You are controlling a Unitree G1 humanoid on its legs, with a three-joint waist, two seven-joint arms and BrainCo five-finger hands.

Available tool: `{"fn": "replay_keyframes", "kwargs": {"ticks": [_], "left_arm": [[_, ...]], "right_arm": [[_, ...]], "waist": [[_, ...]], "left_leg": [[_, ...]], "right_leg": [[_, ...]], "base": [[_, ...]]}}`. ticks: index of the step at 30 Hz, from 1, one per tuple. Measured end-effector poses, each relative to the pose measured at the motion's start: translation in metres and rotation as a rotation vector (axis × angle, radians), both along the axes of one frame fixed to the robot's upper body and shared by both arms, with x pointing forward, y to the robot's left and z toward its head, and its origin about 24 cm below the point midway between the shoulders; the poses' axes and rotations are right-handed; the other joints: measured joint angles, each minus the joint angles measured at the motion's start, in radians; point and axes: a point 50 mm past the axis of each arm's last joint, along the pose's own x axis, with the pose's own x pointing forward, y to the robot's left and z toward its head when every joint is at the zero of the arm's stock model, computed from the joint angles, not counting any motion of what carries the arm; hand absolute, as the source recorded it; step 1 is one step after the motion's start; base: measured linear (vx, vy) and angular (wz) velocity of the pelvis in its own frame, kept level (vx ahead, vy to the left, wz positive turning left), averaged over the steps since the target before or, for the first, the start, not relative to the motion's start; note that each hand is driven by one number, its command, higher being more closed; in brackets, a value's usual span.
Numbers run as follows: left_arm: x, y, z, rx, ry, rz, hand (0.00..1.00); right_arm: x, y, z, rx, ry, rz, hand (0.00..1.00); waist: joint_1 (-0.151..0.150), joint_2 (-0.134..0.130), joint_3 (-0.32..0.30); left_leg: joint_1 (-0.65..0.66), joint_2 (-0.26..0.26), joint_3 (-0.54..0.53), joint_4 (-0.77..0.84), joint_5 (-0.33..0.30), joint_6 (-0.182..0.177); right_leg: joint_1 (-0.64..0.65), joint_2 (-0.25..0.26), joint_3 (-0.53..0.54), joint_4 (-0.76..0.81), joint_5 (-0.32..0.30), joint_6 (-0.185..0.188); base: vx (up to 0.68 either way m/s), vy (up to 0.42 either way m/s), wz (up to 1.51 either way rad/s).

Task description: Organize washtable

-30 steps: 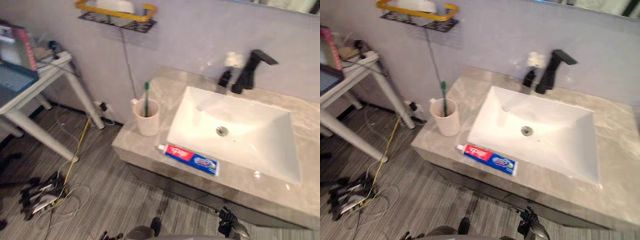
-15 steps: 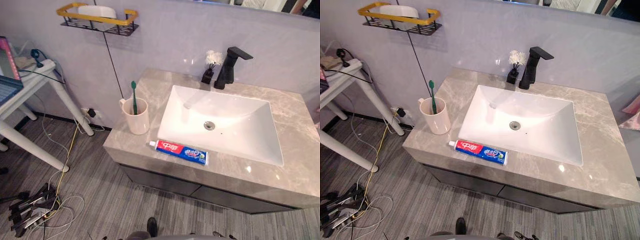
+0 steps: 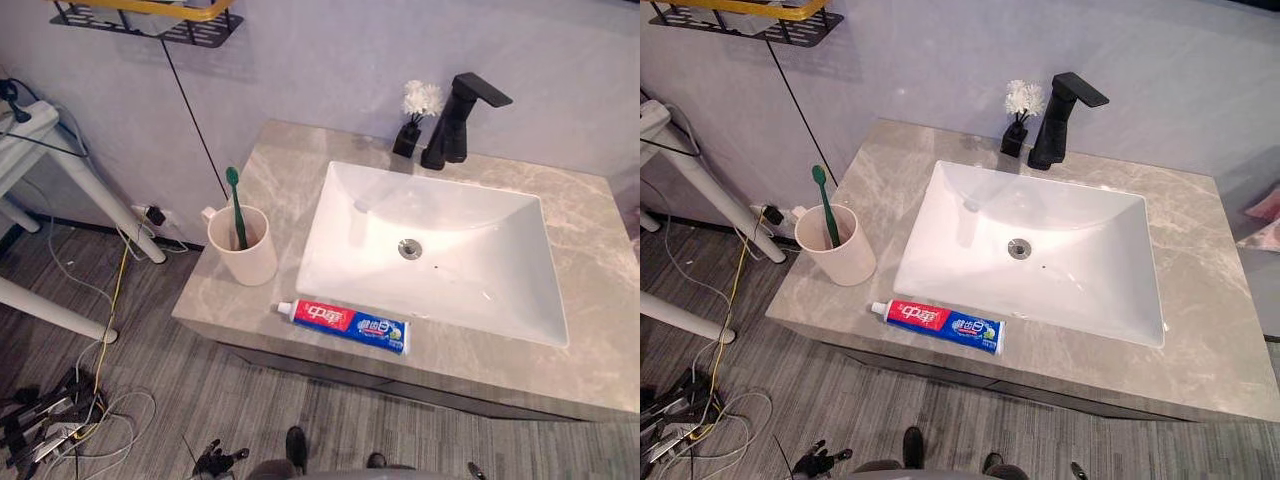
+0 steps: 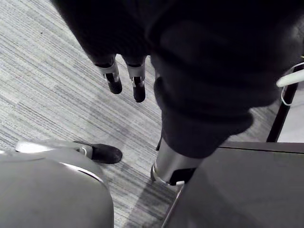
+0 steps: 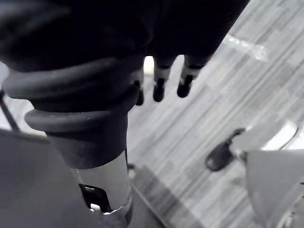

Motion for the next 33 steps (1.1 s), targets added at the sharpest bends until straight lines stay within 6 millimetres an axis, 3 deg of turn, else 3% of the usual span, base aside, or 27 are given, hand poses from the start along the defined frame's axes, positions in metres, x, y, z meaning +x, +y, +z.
{"fn": "replay_keyframes", "kwargs": {"ticks": [5,9,11,14,16,20,22,25,29,33], "left_arm": [[0.001,0.002,0.001,0.01,-0.005,-0.005,0.0],[0.0,0.002,0.001,0.003,-0.005,-0.026,0.0],[0.0,0.002,0.001,0.01,0.003,-0.053,0.0],[-0.003,-0.001,0.0,0.009,0.017,-0.075,0.0],[-0.011,-0.005,-0.002,0.005,0.039,-0.091,0.0],[-0.016,-0.004,-0.003,0.006,0.05,-0.086,0.0],[-0.019,-0.001,-0.002,0.014,0.058,-0.084,0.0],[-0.021,0.004,-0.002,0.025,0.062,-0.087,0.0],[-0.02,0.003,-0.002,0.025,0.06,-0.093,0.0],[-0.02,-0.003,-0.003,0.013,0.058,-0.094,0.0]], "right_arm": [[-0.008,-0.023,0.006,-0.045,-0.041,-0.203,0.0],[-0.009,-0.056,0.019,-0.133,-0.073,-0.303,0.0],[0.002,-0.082,0.033,-0.222,-0.125,-0.3,0.0],[0.021,-0.128,0.07,-0.428,-0.238,-0.303,0.0],[0.037,-0.165,0.117,-0.65,-0.335,-0.286,0.0],[0.048,-0.198,0.185,-0.95,-0.429,-0.318,0.0],[0.046,-0.205,0.204,-1.041,-0.438,-0.379,0.0],[0.049,-0.207,0.216,-1.096,-0.423,-0.426,0.0],[0.069,-0.208,0.253,-1.227,-0.5,-0.397,0.0],[0.111,-0.205,0.309,-1.386,-0.634,-0.198,0.0]], "waist": [[-0.001,0.003,0.002],[-0.012,0.005,0.002],[-0.021,0.012,0.001],[-0.031,0.021,0.0],[-0.034,0.037,-0.013],[-0.038,0.031,-0.022],[-0.041,0.024,-0.037],[-0.051,0.006,-0.042],[-0.051,0.011,-0.045],[-0.038,0.023,-0.051]], "left_leg": [[-0.002,0.003,0.012,-0.002,-0.009,-0.011],[-0.007,-0.003,0.018,-0.007,-0.014,-0.015],[-0.018,-0.005,0.024,-0.007,-0.014,-0.015],[-0.027,-0.005,0.022,-0.007,-0.011,-0.019],[-0.028,-0.005,0.022,-0.007,-0.011,-0.018],[-0.039,-0.004,0.006,-0.007,0.009,-0.012],[-0.043,-0.008,-0.007,-0.001,0.02,0.004],[-0.041,-0.011,-0.026,0.0,0.02,0.005],[-0.035,-0.017,-0.044,0.001,0.02,0.005],[-0.035,-0.022,-0.052,0.0,0.02,0.005]], "right_leg": [[-0.017,0.001,0.004,0.0,0.025,0.0],[-0.027,-0.005,0.004,0.001,0.03,-0.002],[-0.042,-0.005,0.003,0.004,0.029,-0.002],[-0.064,-0.008,0.003,0.01,0.013,-0.008],[-0.065,-0.008,0.003,0.006,0.013,-0.008],[-0.065,-0.005,-0.011,-0.002,0.021,-0.005],[-0.061,-0.006,-0.024,-0.006,0.026,-0.003],[-0.05,-0.005,-0.04,-0.008,0.026,-0.002],[-0.033,-0.008,-0.057,-0.008,0.031,0.004],[-0.035,-0.012,-0.058,-0.002,0.033,0.003]], "base": [[-0.1,0.023,-0.18],[-0.16,0.024,-0.11],[-0.15,0.003,-0.09],[-0.09,0.012,-0.02],[0.0,0.0,0.0],[0.07,0.0,0.08],[0.12,-0.006,0.16],[0.14,-0.012,0.18],[0.06,0.0,0.09],[-0.03,0.009,0.0]]}}
